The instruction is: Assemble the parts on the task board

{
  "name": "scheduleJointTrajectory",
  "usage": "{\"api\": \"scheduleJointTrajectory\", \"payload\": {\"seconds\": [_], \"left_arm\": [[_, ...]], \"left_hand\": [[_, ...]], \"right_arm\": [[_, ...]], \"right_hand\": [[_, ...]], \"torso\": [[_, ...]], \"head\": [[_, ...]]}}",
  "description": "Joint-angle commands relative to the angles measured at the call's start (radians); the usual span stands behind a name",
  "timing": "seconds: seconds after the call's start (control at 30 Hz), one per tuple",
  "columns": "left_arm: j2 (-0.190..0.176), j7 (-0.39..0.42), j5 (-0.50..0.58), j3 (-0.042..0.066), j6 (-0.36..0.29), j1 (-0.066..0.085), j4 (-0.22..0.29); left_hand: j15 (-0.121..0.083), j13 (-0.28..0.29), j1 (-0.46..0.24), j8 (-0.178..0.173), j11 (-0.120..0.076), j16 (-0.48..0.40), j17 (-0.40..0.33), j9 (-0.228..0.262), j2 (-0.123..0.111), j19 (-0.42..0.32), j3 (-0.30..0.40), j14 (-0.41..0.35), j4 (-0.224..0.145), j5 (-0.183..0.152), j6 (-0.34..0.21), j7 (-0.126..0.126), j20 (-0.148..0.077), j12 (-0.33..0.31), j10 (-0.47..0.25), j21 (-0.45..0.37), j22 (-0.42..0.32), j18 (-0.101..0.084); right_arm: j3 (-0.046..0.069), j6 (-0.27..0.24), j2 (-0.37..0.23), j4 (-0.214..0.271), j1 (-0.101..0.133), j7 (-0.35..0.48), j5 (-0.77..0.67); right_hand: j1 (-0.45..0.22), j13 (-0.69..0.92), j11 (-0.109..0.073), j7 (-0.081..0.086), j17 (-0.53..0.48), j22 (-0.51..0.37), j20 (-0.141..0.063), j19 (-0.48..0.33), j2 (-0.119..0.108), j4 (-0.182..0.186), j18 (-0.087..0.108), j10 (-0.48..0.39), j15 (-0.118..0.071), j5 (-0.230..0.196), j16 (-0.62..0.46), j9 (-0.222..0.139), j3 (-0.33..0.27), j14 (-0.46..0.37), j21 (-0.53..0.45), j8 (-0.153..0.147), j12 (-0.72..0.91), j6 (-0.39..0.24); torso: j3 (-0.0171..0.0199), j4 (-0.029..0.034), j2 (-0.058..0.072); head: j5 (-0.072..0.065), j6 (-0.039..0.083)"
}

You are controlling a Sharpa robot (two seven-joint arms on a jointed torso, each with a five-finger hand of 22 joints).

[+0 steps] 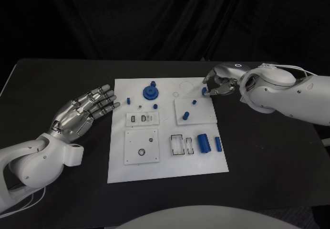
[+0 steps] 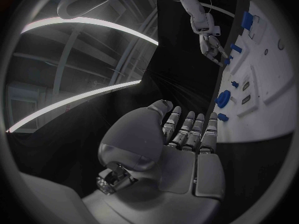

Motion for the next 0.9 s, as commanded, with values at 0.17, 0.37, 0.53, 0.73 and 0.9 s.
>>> {"api": "scheduleJointTrajectory", "payload": {"seconds": [0.17, 0.37, 0.53, 0.73, 0.9], "left_arm": [[0.002, 0.195, 0.004, 0.000, 0.019, 0.001, 0.000], [0.003, 0.194, 0.004, 0.000, 0.021, 0.001, -0.002], [0.004, 0.193, 0.004, 0.000, 0.023, 0.001, -0.004], [0.004, 0.192, 0.004, 0.001, 0.025, 0.001, -0.006], [0.005, 0.189, 0.004, 0.001, 0.028, 0.001, -0.008]], "left_hand": [[0.006, 0.001, -0.010, -0.002, 0.006, 0.005, -0.001, -0.001, 0.002, 0.001, 0.004, 0.002, 0.000, -0.003, 0.000, 0.006, 0.003, 0.006, 0.001, -0.001, -0.001, -0.014], [0.006, 0.001, -0.010, -0.002, 0.006, 0.005, -0.001, -0.001, 0.002, 0.001, 0.004, 0.002, 0.000, -0.003, 0.000, 0.006, 0.003, 0.006, 0.001, -0.001, -0.001, -0.014], [0.006, 0.001, -0.010, -0.002, 0.006, 0.005, -0.001, -0.001, 0.002, 0.001, 0.004, 0.002, 0.000, -0.003, 0.000, 0.006, 0.003, 0.006, 0.001, -0.001, -0.001, -0.014], [0.007, 0.001, -0.011, -0.002, 0.007, 0.006, -0.001, -0.001, 0.002, 0.002, 0.007, 0.002, -0.001, -0.004, 0.000, 0.007, 0.003, 0.007, 0.001, 0.000, -0.001, -0.015], [0.007, 0.001, -0.011, -0.002, 0.007, 0.006, -0.001, -0.001, 0.002, 0.002, 0.007, 0.002, -0.001, -0.004, 0.000, 0.007, 0.003, 0.007, 0.001, 0.000, -0.001, -0.015]], "right_arm": [[0.000, 0.013, 0.006, -0.004, -0.007, -0.040, -0.015], [0.000, 0.013, 0.013, -0.010, -0.012, -0.037, -0.015], [0.000, 0.014, 0.017, -0.014, -0.015, -0.032, -0.015], [0.000, 0.009, 0.021, -0.016, -0.018, -0.027, -0.015], [0.000, 0.009, 0.024, -0.018, -0.020, -0.025, -0.015]], "right_hand": [[0.030, 0.208, 0.005, -0.001, 0.185, 0.081, -0.002, -0.006, 0.003, -0.015, 0.003, 0.051, 0.001, 0.035, -0.014, 0.003, 0.002, 0.074, -0.010, -0.001, -0.008, 0.006], [0.052, 0.207, 0.005, -0.001, 0.181, 0.081, -0.002, -0.006, 0.009, -0.027, 0.004, 0.049, 0.001, 0.074, -0.020, 0.015, 0.009, 0.072, -0.014, 0.009, -0.009, 0.030], [0.057, 0.207, 0.004, -0.002, 0.180, 0.080, -0.002, -0.007, 0.010, -0.031, 0.004, 0.049, 0.000, 0.085, -0.022, 0.019, 0.010, 0.072, -0.016, 0.012, -0.009, 0.038], [0.056, 0.208, 0.004, -0.003, 0.180, 0.080, -0.002, -0.007, 0.010, -0.031, 0.005, 0.050, 0.000, 0.085, -0.023, 0.020, 0.010, 0.072, -0.017, 0.013, -0.008, 0.039], [0.055, 0.207, 0.003, -0.004, 0.178, 0.080, -0.003, -0.007, 0.012, -0.029, 0.005, 0.050, -0.001, 0.085, -0.024, 0.031, 0.009, 0.071, -0.019, 0.022, -0.009, 0.059]], "torso": [[0.0000, 0.0001, 0.000], [-0.0002, -0.0004, 0.000], [0.0003, 0.0008, 0.000], [0.0001, 0.0004, 0.000], [0.0000, 0.0001, 0.000]], "head": [[0.001, -0.001], [0.002, -0.005], [0.001, -0.006], [0.002, -0.008], [0.002, -0.010]]}}
